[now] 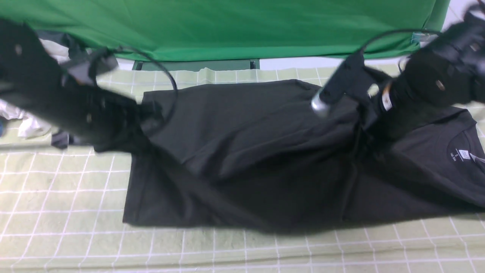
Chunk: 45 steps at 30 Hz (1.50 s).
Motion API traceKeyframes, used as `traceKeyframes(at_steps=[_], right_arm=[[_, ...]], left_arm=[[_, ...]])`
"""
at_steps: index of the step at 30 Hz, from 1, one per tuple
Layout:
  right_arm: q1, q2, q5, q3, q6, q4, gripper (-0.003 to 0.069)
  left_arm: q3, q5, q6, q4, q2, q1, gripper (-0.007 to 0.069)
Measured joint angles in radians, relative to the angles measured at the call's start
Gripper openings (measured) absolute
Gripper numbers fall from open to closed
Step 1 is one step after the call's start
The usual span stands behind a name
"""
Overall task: Fold a long-sleeved shirt over a green coffee tablecloth.
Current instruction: 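Fold the black garment in half by bringing its near edge over to the far edge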
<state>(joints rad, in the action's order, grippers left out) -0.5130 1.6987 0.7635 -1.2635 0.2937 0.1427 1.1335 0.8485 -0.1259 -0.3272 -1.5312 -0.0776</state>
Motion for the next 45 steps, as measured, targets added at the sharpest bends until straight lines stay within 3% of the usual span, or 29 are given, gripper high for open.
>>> traceKeyframes(at_steps=[8, 21, 31, 45], right_arm=[[0.046, 0.182, 0.003, -0.240, -0.004, -0.007, 0.0045], [0.147, 0.471, 0.028, -0.607, -0.023, -0.020, 0.0045], [0.164, 0.561, -0.068, -0.649, -0.028, -0.023, 0.0044], [0.180, 0.582, -0.203, -0.649, -0.131, -0.025, 0.0044]], left_arm=[[0.229, 0.015, 0.052, -0.097, -0.153, 0.076, 0.0027], [0.411, -0.012, 0.048, -0.116, -0.375, 0.134, 0.0027], [0.440, -0.139, 0.047, -0.120, -0.499, 0.140, 0.0027], [0.483, -0.271, 0.047, -0.088, -0.552, 0.140, 0.0027]])
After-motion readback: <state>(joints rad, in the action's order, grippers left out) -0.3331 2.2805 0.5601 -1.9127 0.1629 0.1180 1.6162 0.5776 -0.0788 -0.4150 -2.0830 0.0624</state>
